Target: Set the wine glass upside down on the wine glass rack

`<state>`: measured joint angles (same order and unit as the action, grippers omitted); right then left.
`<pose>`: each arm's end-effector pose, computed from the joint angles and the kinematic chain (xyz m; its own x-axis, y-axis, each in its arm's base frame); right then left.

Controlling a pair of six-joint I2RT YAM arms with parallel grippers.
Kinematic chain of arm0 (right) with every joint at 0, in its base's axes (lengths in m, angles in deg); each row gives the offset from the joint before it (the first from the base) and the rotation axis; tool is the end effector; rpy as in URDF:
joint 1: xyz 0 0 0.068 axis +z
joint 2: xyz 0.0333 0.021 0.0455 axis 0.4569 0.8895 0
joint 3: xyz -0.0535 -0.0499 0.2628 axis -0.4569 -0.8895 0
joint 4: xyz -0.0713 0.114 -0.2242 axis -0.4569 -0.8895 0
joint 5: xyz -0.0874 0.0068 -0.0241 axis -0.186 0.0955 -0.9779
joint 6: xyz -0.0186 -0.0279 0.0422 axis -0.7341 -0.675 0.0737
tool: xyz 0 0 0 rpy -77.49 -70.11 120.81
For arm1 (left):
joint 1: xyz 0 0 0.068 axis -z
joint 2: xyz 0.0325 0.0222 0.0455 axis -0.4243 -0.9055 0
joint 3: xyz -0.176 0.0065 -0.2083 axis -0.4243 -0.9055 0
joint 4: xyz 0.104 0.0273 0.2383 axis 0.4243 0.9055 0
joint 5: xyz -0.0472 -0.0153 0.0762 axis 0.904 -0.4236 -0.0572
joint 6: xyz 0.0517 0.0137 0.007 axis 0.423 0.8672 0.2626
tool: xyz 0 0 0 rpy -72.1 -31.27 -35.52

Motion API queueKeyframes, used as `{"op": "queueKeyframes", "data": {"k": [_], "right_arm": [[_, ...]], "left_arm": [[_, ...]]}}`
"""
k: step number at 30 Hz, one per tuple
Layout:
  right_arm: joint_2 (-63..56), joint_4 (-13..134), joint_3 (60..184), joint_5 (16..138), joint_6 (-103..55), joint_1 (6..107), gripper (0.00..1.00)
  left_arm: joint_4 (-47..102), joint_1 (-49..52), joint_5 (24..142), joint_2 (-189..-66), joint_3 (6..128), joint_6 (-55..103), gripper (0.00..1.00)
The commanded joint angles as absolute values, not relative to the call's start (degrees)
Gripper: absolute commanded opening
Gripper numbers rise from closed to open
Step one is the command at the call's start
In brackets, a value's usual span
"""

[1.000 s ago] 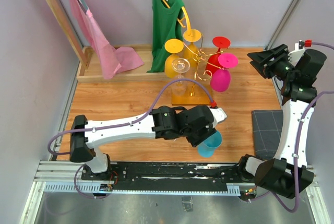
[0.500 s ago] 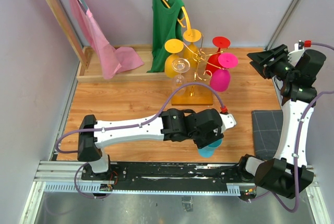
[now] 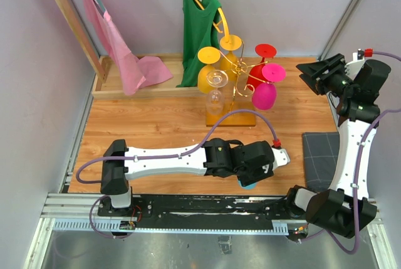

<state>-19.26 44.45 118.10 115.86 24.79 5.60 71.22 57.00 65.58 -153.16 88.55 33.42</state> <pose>0.2361 -0.0657 0.4225 -0.4321 0.7816 -0.4500 -0.0956 0.4565 0.8846 0.0596 -0.3883 0.3176 -0.1462 0.7376 -0.6592 0.9581 0.2716 0.0915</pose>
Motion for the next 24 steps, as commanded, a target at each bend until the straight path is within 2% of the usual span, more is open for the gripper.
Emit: {"op": "queueKeyframes", "data": {"k": [1,6,8,13,18,24], "right_arm": [[-18.9,45.7,117.9,116.8,25.1,4.6,0.51],[-18.8,45.8,117.8,116.8,25.1,4.6,0.51],[-18.9,45.7,117.6,116.7,25.1,4.6,0.51],[-18.9,45.7,117.4,116.6,25.0,4.6,0.51],[-18.8,45.9,117.2,116.6,25.1,4.6,0.51],[-19.0,45.9,117.4,116.6,25.2,4.6,0.51]], "left_arm": [[69.0,57.6,66.0,-154.9,89.1,34.2,0.47],[67.8,57.7,66.4,-155.5,88.2,33.7,0.45],[67.6,57.8,66.1,-155.8,88.0,33.2,0.41],[67.6,57.9,66.2,-155.9,88.0,32.3,0.18],[67.7,58.0,65.5,-155.7,88.0,31.8,0.01],[68.4,58.3,62.4,-154.0,88.8,31.0,0.00]]}}
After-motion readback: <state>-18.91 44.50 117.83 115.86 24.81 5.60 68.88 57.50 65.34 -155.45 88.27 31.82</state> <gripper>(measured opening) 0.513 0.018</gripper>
